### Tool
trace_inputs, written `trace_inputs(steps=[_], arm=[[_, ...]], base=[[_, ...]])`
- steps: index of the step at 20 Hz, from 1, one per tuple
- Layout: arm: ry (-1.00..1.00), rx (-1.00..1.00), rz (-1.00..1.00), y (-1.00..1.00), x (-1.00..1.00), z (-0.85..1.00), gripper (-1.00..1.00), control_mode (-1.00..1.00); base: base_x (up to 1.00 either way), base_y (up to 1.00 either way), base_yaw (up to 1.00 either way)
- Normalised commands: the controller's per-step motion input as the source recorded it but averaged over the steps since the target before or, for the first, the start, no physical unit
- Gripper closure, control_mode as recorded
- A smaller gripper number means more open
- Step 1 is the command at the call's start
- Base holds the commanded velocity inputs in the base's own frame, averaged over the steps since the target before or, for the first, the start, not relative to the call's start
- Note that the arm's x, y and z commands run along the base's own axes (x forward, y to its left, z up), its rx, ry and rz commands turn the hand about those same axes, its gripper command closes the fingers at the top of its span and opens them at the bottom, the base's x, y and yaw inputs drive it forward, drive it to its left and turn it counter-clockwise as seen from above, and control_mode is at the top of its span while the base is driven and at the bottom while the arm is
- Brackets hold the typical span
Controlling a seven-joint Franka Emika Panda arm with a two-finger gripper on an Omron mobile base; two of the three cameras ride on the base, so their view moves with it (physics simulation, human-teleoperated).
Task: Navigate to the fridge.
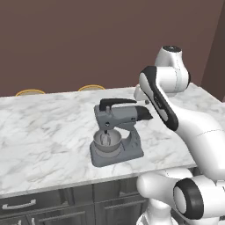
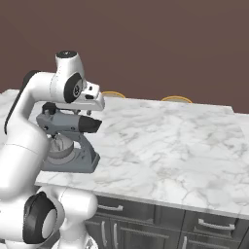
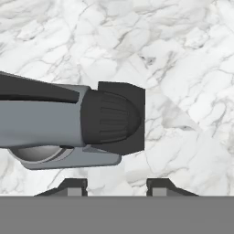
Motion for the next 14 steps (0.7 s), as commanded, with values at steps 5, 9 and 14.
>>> trace_inputs(steps=[5, 9, 14], arm=[[0.00, 0.00, 0.00, 0.00, 0.00, 0.00, -1.00, 1.00], [0.00, 0.00, 0.00, 0.00, 0.00, 0.00, -1.00, 1.00], [0.00, 0.00, 0.00, 0.00, 0.00, 0.00, -1.00, 1.00]], base=[[0.00, 0.00, 0.00], [0.00, 0.00, 0.00], [0.00, 0.00, -0.01]])
